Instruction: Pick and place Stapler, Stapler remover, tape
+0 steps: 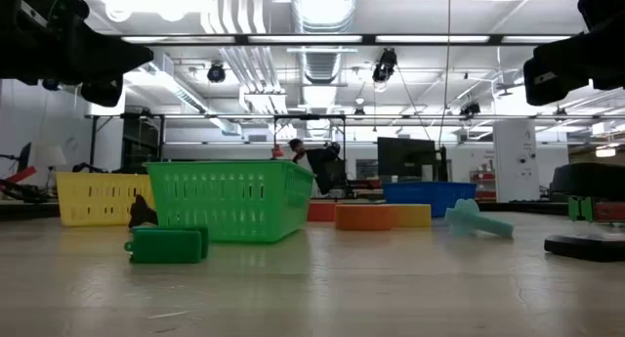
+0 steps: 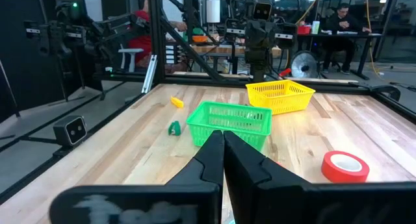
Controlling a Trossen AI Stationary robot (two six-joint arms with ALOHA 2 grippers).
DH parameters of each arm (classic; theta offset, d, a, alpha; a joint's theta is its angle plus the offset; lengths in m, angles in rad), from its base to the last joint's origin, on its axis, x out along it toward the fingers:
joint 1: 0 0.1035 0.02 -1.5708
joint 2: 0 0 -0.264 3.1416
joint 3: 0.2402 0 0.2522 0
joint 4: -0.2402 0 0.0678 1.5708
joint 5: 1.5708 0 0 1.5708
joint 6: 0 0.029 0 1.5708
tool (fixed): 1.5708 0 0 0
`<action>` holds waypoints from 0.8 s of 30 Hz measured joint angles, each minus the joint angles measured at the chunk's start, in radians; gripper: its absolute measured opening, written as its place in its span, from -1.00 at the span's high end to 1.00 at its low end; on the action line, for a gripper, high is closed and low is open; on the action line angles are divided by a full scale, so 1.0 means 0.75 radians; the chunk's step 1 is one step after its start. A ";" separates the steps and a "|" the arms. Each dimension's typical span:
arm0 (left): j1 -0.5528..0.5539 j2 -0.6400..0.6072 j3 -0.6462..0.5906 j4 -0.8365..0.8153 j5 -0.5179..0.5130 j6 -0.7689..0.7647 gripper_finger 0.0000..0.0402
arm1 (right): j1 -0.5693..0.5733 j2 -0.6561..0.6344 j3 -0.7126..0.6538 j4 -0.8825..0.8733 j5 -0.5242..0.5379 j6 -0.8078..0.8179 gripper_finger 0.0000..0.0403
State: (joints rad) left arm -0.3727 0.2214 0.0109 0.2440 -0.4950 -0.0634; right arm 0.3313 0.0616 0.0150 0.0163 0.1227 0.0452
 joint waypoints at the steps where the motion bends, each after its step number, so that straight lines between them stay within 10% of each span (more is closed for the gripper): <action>1: 0.000 0.000 0.000 0.000 0.000 0.000 0.90 | 0.000 0.000 0.000 0.000 0.000 0.000 0.96; 24: 0.000 0.000 0.000 0.000 0.000 0.000 0.90 | -0.001 0.002 -0.001 0.284 0.095 0.460 0.96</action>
State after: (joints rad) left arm -0.3725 0.2214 0.0109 0.2442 -0.4950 -0.0633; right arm 0.3302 0.0633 0.0146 0.2296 0.1941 0.3900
